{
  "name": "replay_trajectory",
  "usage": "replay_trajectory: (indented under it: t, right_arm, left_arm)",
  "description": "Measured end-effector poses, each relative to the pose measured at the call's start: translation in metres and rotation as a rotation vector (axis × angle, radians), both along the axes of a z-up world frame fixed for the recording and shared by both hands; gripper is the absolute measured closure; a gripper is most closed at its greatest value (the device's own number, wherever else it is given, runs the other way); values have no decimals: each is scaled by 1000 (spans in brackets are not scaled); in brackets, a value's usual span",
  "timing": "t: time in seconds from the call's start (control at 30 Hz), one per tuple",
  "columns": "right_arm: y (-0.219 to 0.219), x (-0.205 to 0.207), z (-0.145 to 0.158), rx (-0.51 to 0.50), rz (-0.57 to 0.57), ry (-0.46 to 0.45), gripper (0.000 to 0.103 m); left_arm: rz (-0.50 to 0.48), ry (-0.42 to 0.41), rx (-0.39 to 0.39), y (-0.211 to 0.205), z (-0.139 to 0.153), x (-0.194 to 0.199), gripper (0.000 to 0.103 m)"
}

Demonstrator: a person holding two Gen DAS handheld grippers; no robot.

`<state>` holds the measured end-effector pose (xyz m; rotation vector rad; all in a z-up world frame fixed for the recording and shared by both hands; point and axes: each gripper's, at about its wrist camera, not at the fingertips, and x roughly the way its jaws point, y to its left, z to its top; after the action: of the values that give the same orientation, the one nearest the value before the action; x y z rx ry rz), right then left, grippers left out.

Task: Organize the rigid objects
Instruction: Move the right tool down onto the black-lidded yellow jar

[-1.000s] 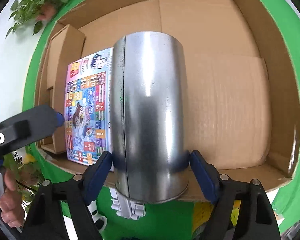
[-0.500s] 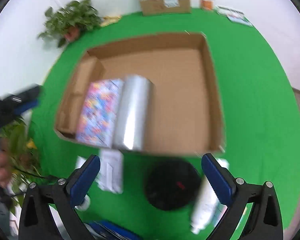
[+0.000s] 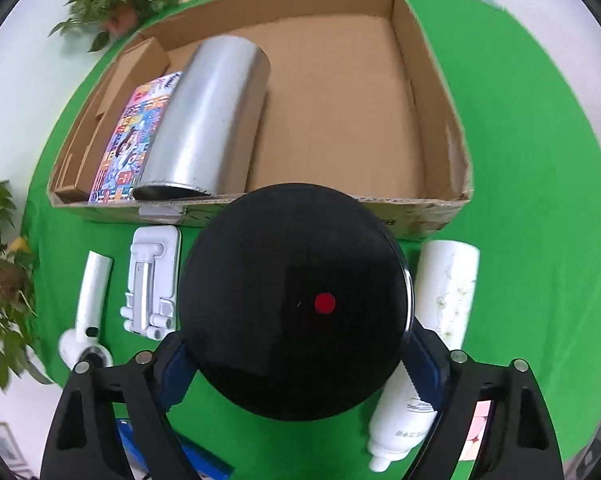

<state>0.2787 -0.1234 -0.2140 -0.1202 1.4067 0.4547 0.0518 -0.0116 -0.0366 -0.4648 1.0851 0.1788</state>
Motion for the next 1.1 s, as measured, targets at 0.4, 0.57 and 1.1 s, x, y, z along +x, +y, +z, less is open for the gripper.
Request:
replay_trajectory:
  t: [0.4, 0.57, 1.1]
  right_arm:
    - [-34, -90, 13, 13, 199, -183, 20]
    - [-54, -116, 12, 41, 177, -156, 21]
    - [-35, -57, -1, -33, -24, 356, 23]
  left_arm:
    - [91, 10, -59, -7, -15, -18, 17]
    - [44, 61, -98, -15, -36, -2, 17]
    - [-272, 191, -214, 0, -97, 91, 17]
